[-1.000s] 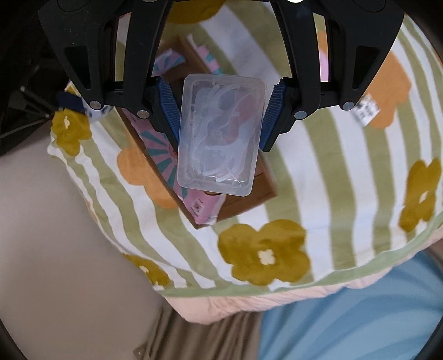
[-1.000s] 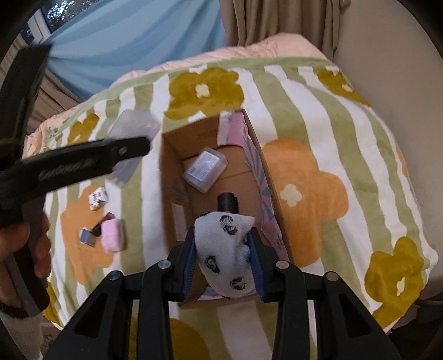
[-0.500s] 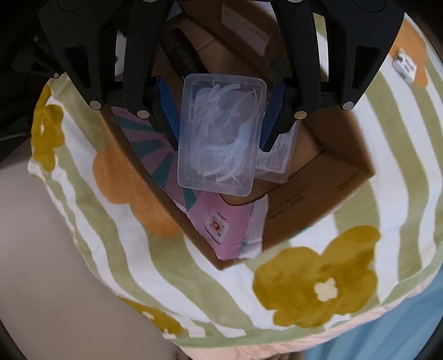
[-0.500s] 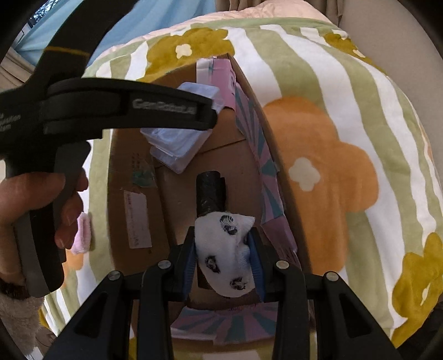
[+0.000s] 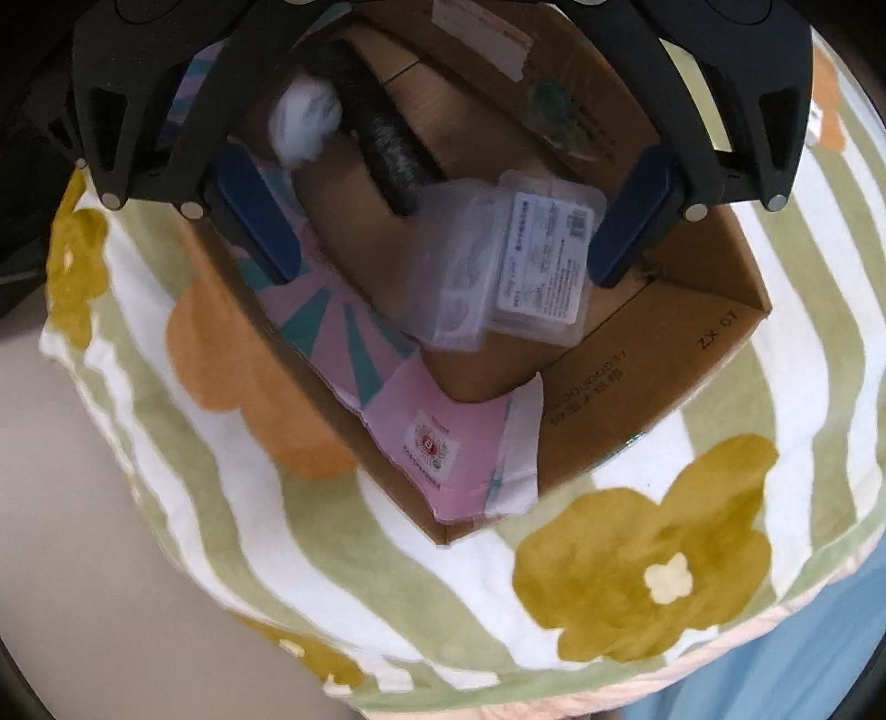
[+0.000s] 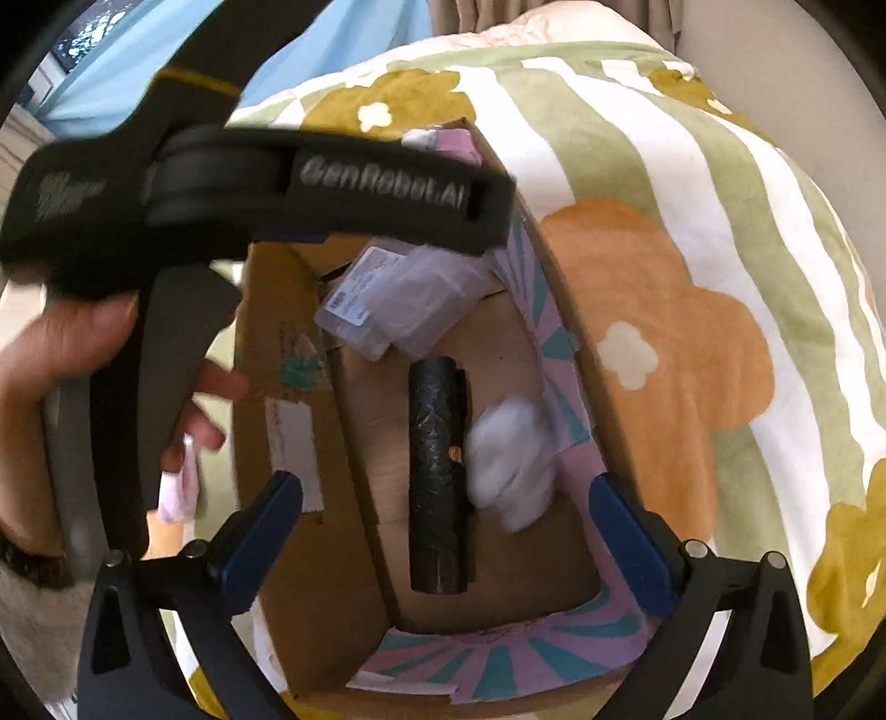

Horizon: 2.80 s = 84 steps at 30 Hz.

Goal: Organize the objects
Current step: 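Carry the sock and clear case into the cardboard box and open both tools, then withdraw both tools from the cardboard box back over the remaining items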

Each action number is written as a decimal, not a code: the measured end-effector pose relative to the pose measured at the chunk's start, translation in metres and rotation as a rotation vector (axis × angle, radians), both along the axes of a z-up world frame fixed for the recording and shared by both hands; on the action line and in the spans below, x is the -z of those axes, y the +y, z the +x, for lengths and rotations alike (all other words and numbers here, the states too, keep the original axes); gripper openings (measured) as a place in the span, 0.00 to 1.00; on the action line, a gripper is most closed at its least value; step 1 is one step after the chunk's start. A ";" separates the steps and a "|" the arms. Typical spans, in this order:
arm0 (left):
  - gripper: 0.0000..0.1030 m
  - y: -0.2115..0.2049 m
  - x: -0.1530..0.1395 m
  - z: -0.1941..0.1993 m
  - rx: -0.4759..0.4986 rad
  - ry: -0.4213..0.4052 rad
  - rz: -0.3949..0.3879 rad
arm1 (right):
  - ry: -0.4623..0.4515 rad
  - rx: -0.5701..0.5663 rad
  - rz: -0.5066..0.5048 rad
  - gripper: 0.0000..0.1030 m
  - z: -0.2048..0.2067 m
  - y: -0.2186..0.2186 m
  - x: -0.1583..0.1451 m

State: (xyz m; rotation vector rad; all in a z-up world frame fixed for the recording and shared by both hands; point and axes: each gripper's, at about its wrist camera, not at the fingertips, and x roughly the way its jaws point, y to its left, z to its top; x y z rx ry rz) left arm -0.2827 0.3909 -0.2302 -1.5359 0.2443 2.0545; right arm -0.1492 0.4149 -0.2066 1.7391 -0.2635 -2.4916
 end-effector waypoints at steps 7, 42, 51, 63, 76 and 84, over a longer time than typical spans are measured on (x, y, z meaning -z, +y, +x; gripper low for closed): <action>1.00 -0.004 -0.006 -0.003 -0.003 0.003 -0.009 | -0.008 0.012 0.002 1.00 0.010 -0.001 0.003; 1.00 -0.139 -0.188 0.095 -0.161 0.173 0.098 | 0.214 -0.141 0.105 1.00 0.056 -0.070 -0.155; 1.00 -0.248 -0.222 0.150 -0.347 0.267 0.047 | 0.280 -0.253 0.056 1.00 0.071 -0.130 -0.188; 1.00 -0.385 -0.214 0.221 -0.590 0.273 0.027 | 0.283 -0.376 0.022 1.00 0.076 -0.194 -0.191; 1.00 -0.409 -0.192 0.231 -0.532 0.287 0.042 | 0.234 -0.408 0.003 1.00 0.073 -0.228 -0.169; 1.00 -0.418 -0.156 0.214 -0.438 0.252 0.061 | 0.191 -0.396 0.023 1.00 0.059 -0.248 -0.130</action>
